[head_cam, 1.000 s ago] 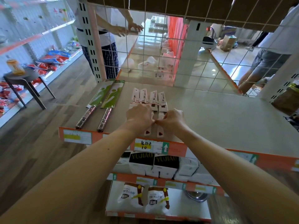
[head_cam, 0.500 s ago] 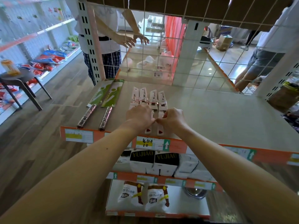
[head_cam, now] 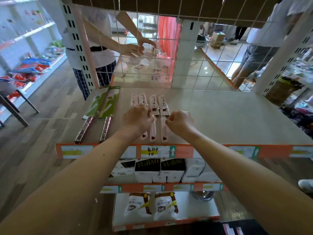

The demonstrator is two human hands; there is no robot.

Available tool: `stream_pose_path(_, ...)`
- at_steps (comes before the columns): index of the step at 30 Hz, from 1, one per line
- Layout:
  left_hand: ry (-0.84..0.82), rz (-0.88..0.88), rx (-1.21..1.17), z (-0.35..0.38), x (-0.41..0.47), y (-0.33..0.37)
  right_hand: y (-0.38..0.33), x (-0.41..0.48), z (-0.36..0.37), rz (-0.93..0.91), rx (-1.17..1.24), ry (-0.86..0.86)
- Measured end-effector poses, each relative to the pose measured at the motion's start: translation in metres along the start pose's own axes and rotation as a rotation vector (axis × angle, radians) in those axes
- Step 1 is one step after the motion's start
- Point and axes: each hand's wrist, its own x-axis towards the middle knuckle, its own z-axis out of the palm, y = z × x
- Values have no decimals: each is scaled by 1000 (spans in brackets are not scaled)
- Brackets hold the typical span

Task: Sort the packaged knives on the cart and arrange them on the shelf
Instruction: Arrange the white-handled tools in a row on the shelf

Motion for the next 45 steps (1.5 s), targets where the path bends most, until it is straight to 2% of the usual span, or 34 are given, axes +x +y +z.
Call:
stream_pose_path(8,-24,-97,-38,13,14,-7,23,-18,-16,105,-64,74)
stream_pose_path(15,-39,-119,-59,11,-9,2,47,-41,-29,81,-75,61)
stream_pose_path(17,-53,-109,-40,13,-20,3,51,-49,-32,60,-71,46)
stream_pose_path(22,48,-127,-23,13,-46,8,45,-61,-27,-108,-32,-33)
stream_pose_path(28,-86,-183,-14,12,-78,-9,11,-66,0,-261,-41,-155)
stream_pose_path(33,-224,-105,59,1,-85,-15,-6,-66,17,-411,-143,-173)
stream_pose_path(37,-361,-97,81,-5,-84,-13,-8,-57,24,-410,-150,-279)
stream_pose_path(45,-363,-87,100,-23,-92,-4,-6,-70,18,-454,-198,-302)
